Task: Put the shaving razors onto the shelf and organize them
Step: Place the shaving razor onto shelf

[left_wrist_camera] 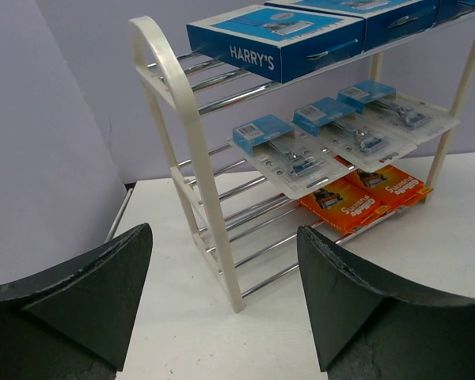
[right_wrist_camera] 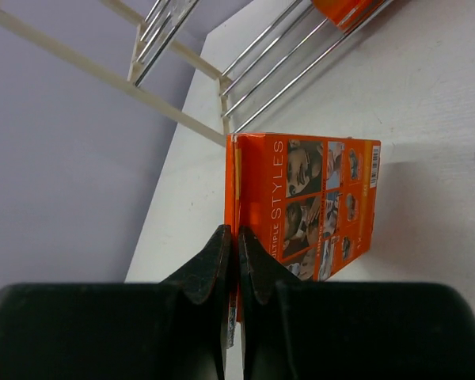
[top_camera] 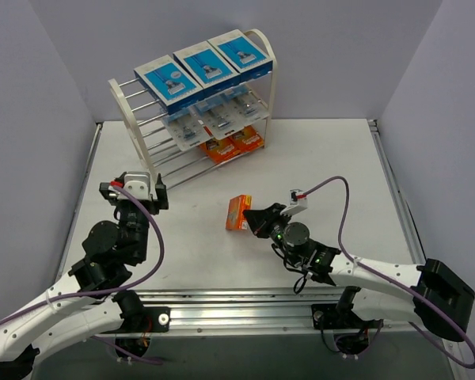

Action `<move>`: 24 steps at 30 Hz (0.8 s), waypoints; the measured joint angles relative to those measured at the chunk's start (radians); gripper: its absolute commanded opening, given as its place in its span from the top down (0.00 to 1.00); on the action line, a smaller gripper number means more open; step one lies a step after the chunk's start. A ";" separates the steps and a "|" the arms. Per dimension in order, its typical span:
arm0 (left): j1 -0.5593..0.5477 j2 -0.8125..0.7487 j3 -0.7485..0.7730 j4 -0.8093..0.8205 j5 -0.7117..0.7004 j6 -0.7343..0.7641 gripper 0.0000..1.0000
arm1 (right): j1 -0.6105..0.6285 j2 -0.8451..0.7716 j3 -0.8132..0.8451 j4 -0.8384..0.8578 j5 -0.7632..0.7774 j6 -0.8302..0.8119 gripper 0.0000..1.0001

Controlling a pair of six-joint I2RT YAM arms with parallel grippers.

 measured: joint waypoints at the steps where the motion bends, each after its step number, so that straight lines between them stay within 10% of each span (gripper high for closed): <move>1: 0.000 -0.002 -0.001 0.008 -0.004 0.005 0.18 | -0.020 0.023 0.000 0.027 -0.014 0.016 1.00; 24: 0.001 -0.038 -0.034 0.089 -0.029 0.085 0.18 | -0.162 0.624 0.353 0.465 -0.290 0.182 1.00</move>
